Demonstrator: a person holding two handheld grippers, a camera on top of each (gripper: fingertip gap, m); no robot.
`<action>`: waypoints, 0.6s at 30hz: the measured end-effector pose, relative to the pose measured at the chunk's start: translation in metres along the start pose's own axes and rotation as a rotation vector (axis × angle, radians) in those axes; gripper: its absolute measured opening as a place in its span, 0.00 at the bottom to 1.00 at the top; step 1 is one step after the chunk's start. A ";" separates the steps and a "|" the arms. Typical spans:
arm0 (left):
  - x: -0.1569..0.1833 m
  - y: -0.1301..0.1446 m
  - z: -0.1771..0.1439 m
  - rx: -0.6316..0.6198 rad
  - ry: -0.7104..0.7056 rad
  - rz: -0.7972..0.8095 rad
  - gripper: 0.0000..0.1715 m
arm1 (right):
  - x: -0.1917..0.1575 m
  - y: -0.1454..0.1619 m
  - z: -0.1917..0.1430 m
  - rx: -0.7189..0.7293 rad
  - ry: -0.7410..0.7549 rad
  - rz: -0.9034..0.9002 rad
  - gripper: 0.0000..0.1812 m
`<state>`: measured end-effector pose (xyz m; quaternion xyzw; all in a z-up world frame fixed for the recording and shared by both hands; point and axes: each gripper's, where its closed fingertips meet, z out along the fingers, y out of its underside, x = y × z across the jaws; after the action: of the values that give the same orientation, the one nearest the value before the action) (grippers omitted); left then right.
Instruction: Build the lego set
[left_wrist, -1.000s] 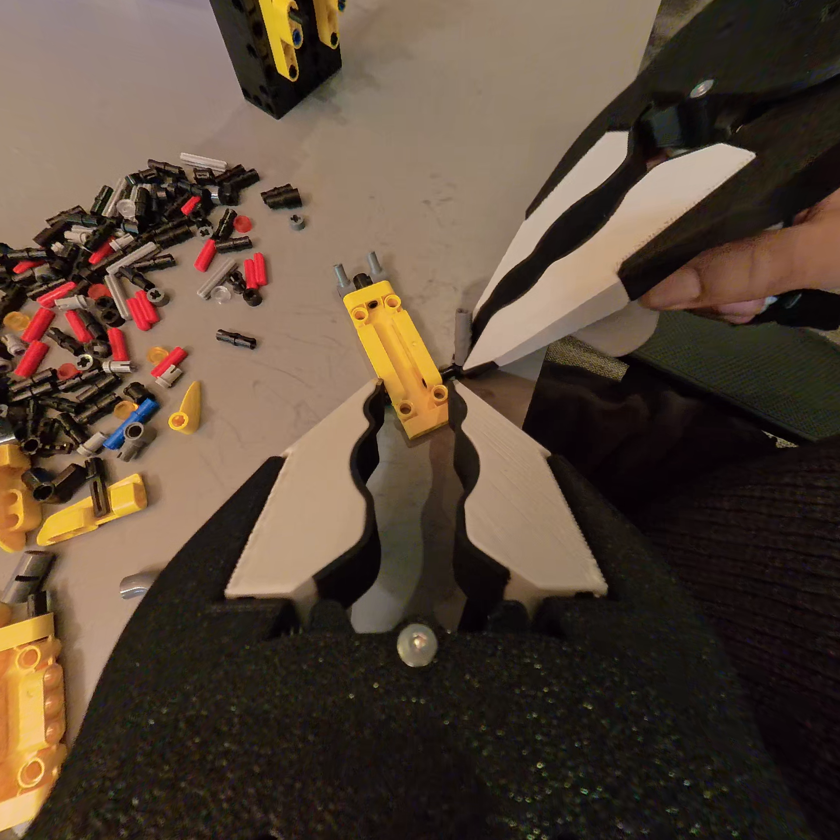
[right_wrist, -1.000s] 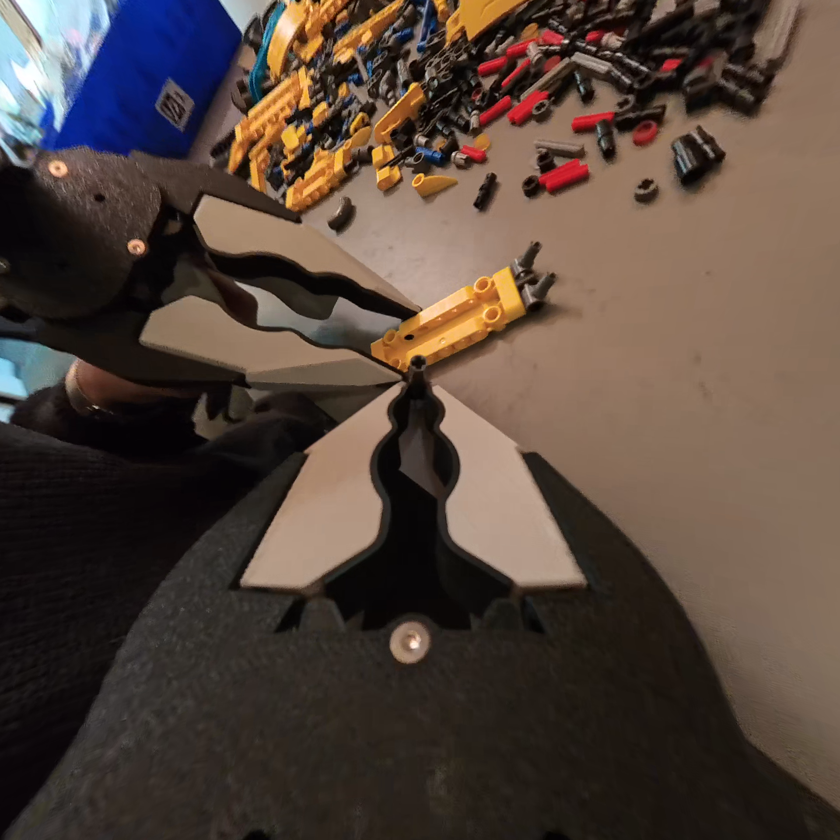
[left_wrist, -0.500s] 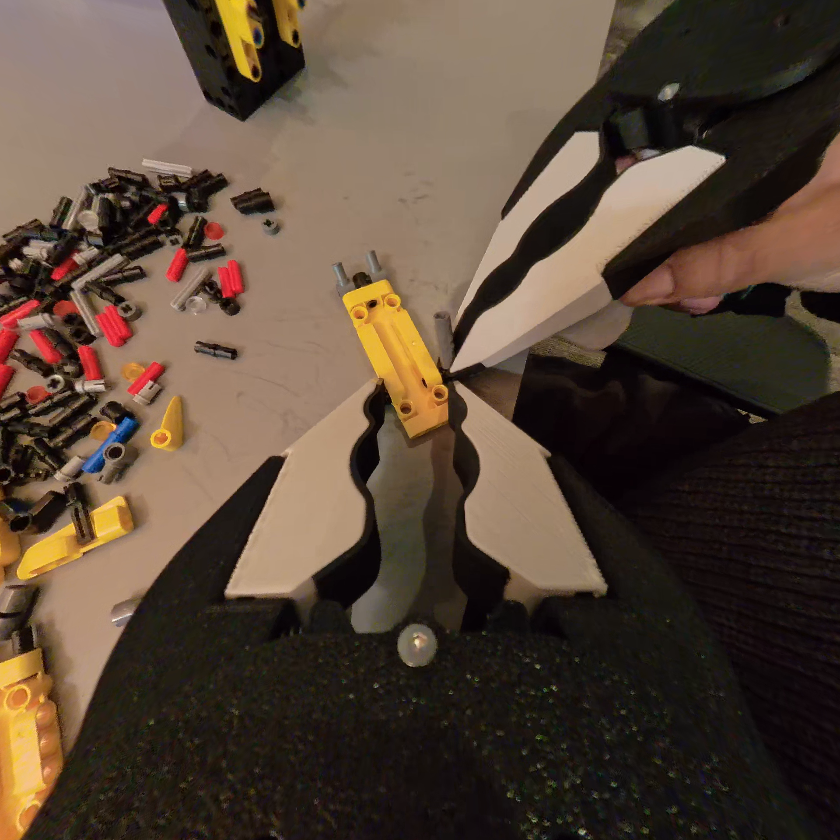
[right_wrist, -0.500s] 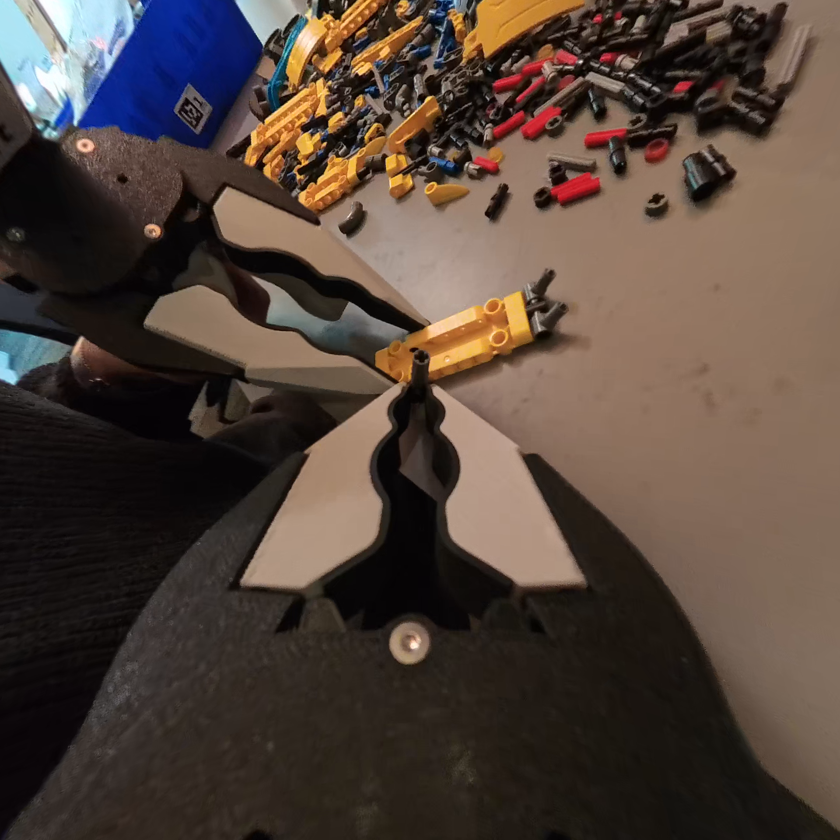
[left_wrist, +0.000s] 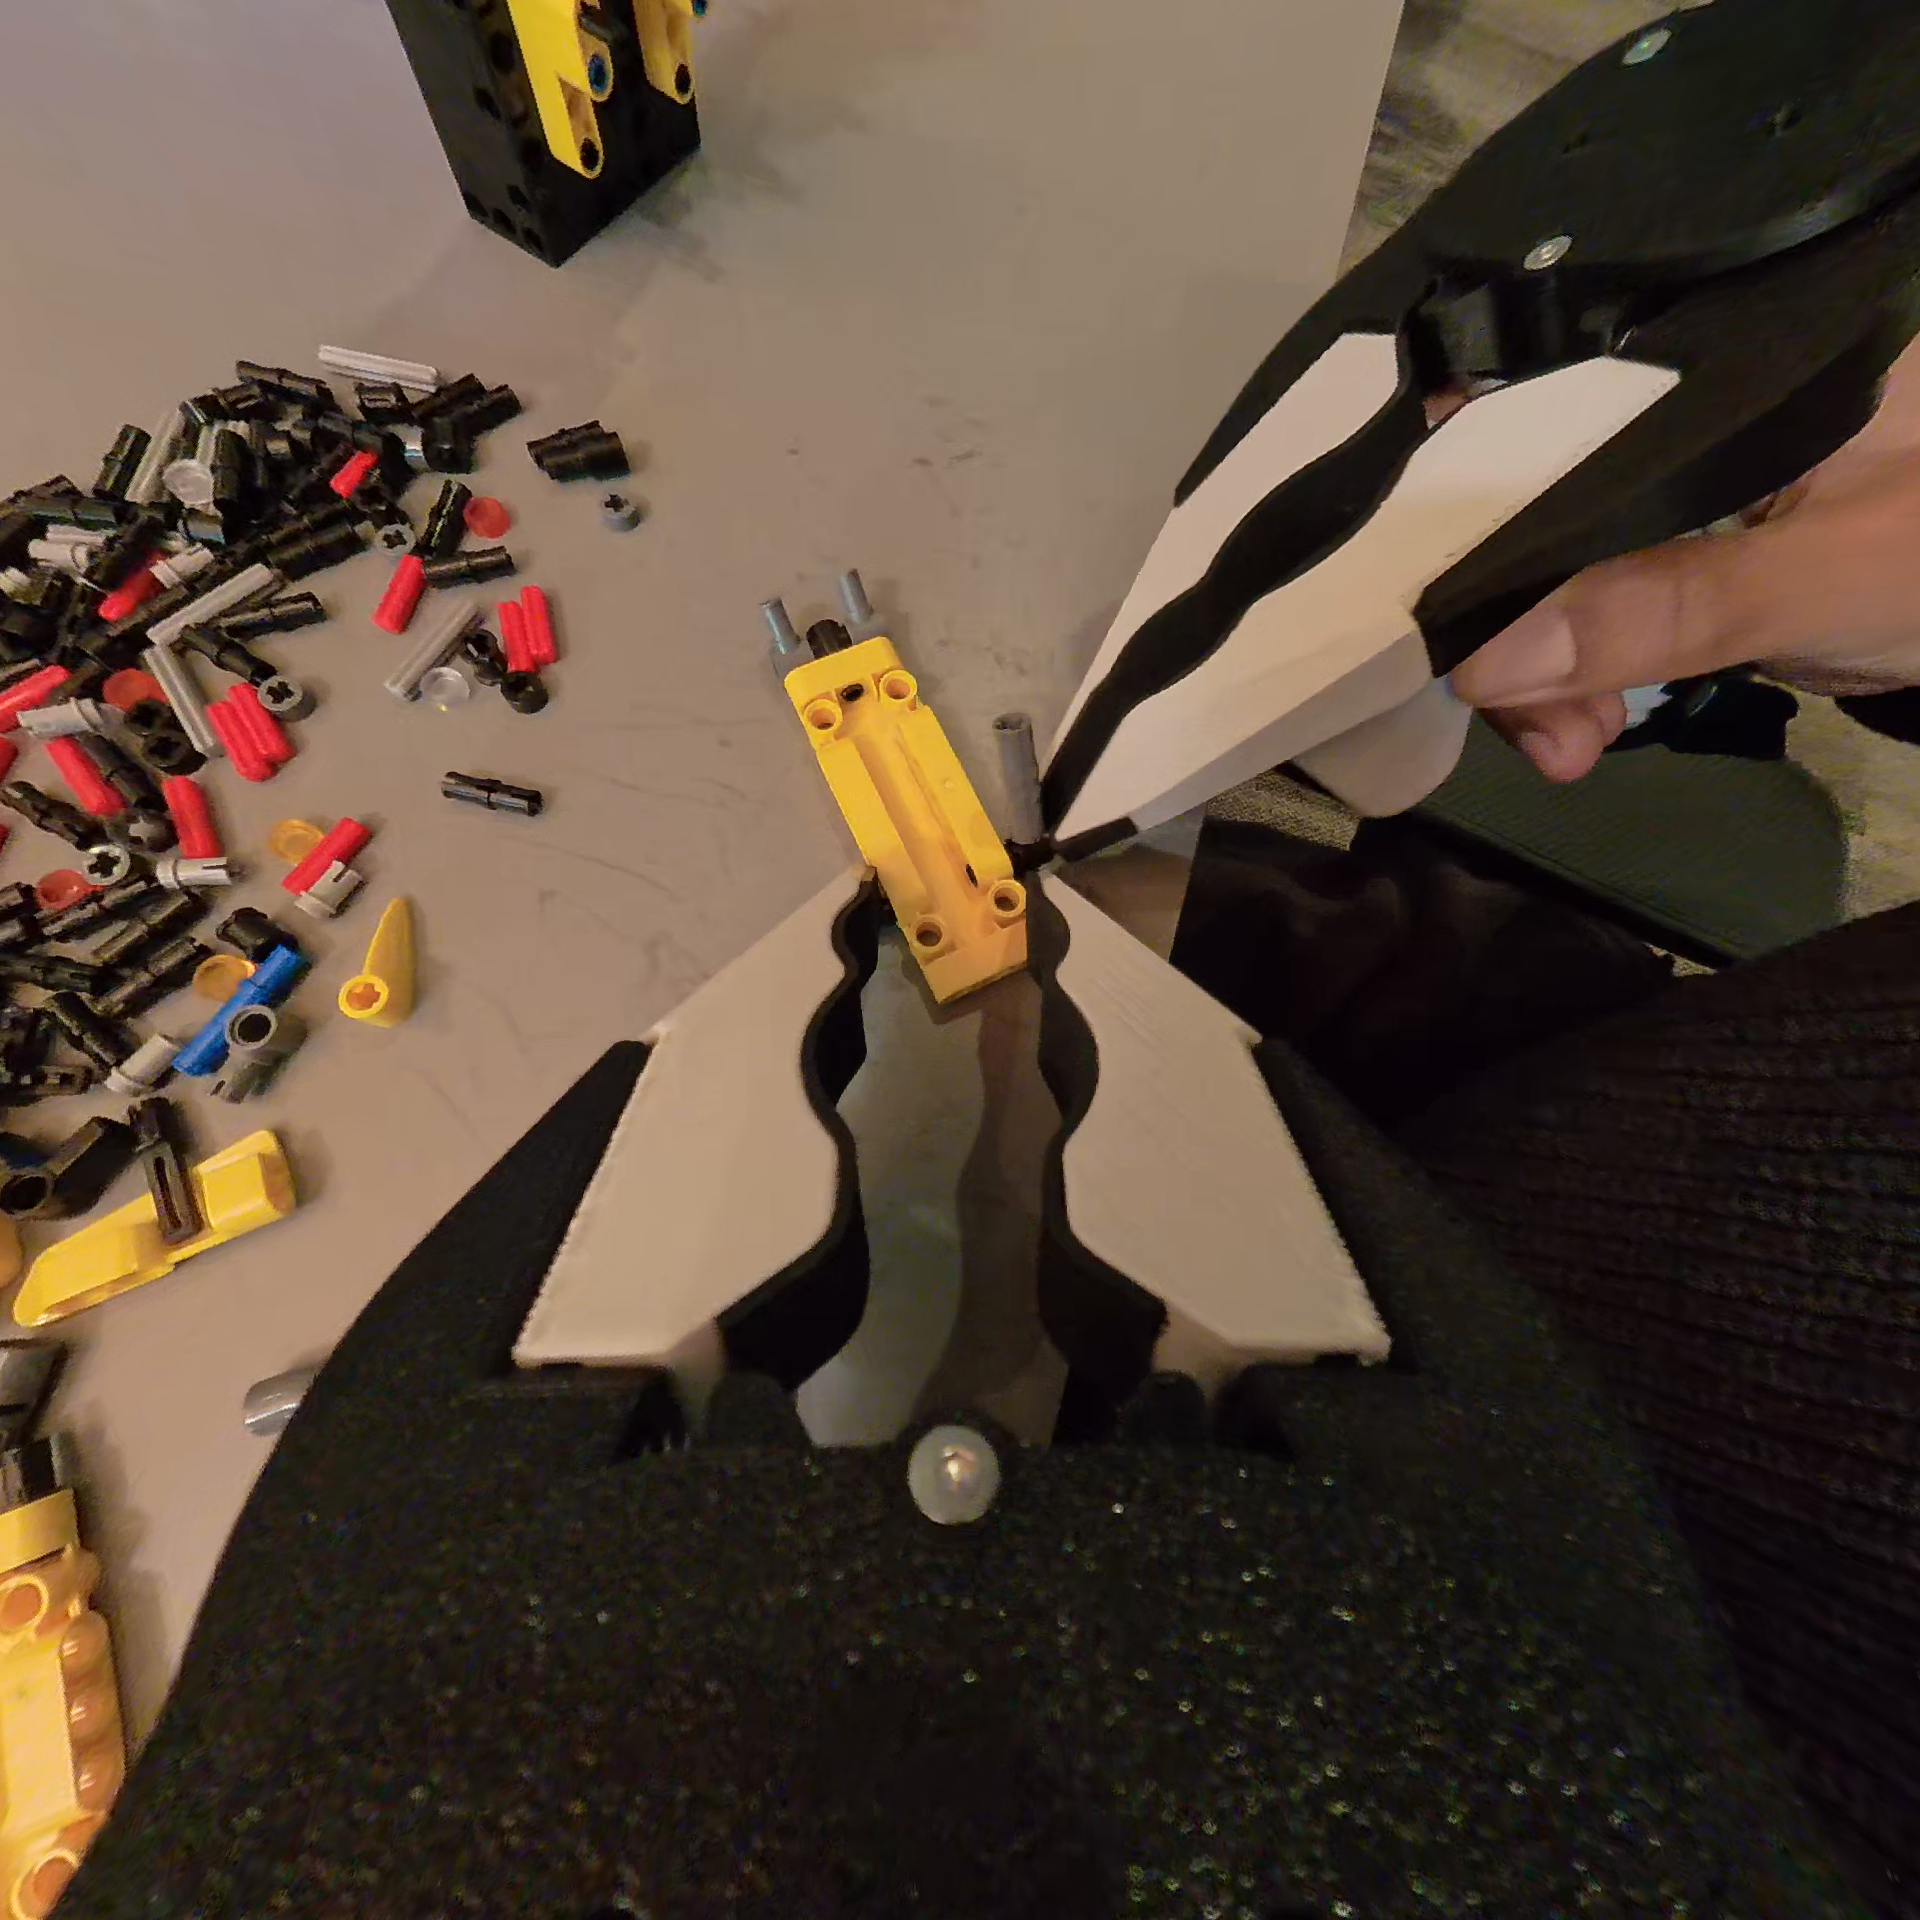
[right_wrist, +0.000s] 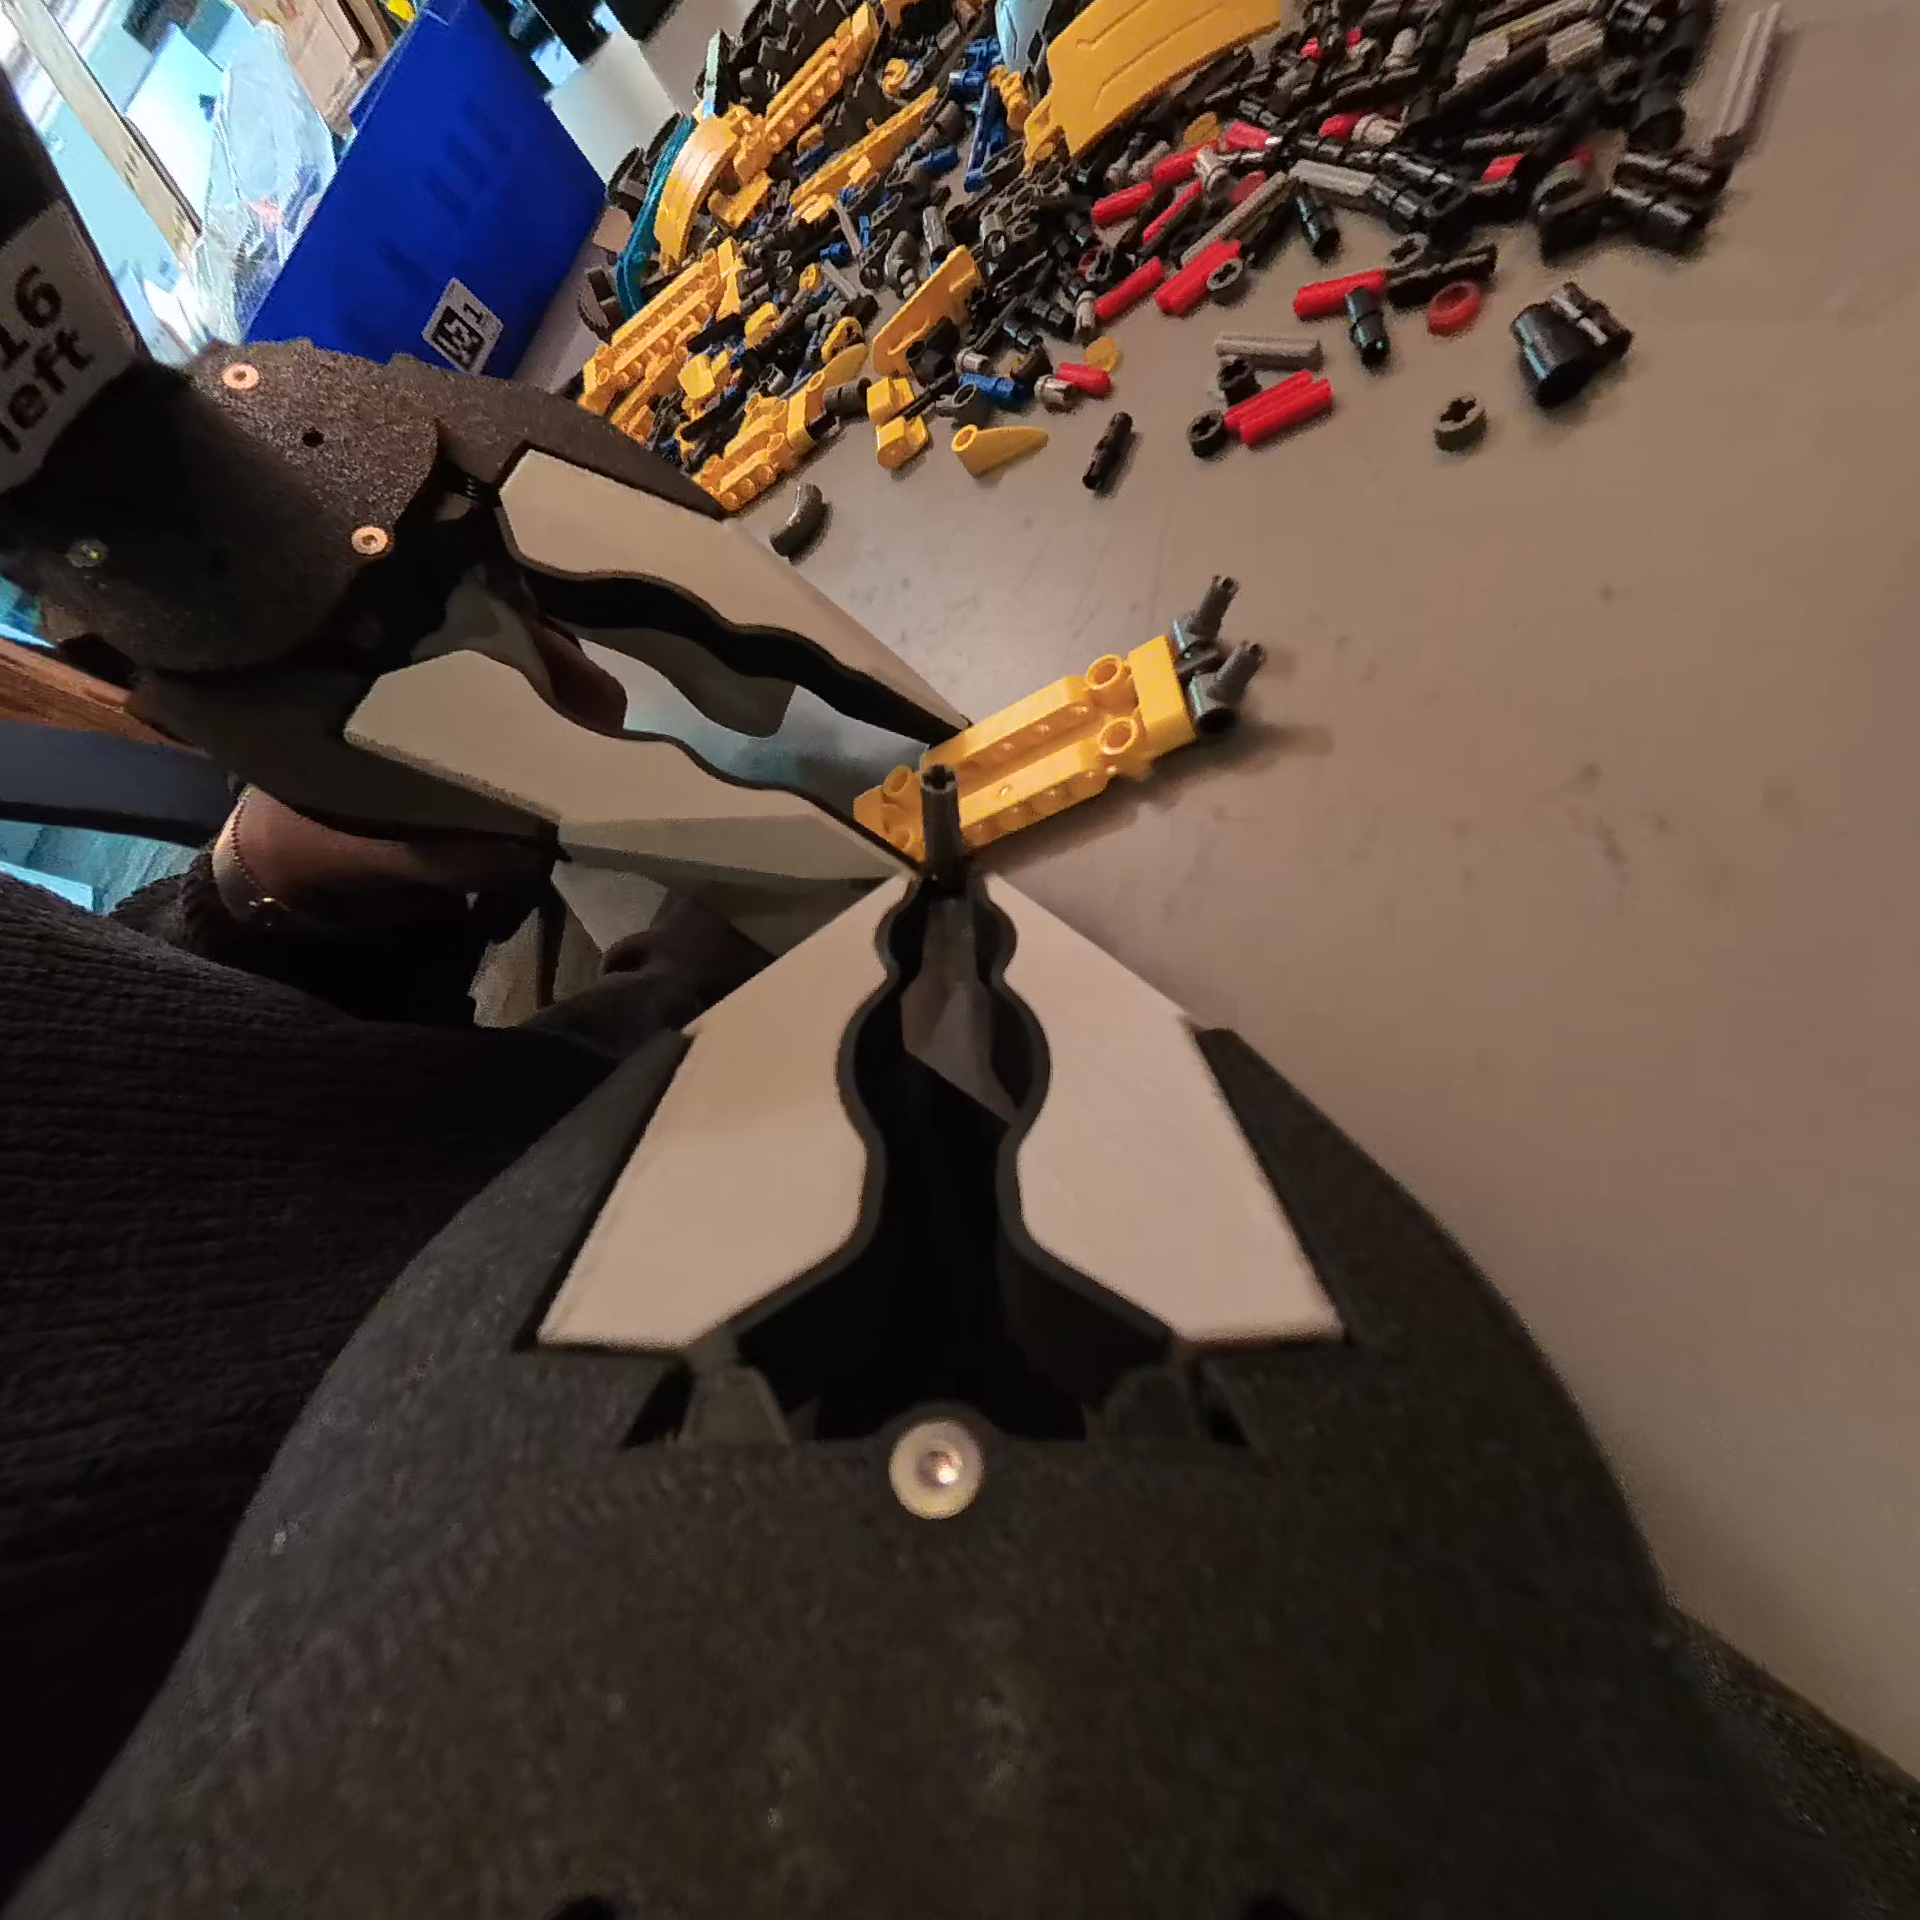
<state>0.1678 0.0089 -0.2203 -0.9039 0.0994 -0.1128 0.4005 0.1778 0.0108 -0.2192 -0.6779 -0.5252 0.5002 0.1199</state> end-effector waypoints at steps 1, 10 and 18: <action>0.000 0.000 0.000 -0.001 -0.006 0.007 0.16 | 0.001 0.000 -0.002 0.003 0.007 -0.006 0.05; 0.000 0.000 0.000 -0.002 -0.034 0.036 0.16 | 0.000 -0.012 -0.011 0.022 0.069 -0.159 0.06; -0.005 -0.020 -0.027 0.178 0.007 -0.062 0.32 | 0.003 -0.027 -0.024 0.081 0.112 -0.213 0.07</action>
<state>0.1575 0.0043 -0.1888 -0.8671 0.0621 -0.1365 0.4751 0.1808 0.0338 -0.1911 -0.6399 -0.5660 0.4668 0.2287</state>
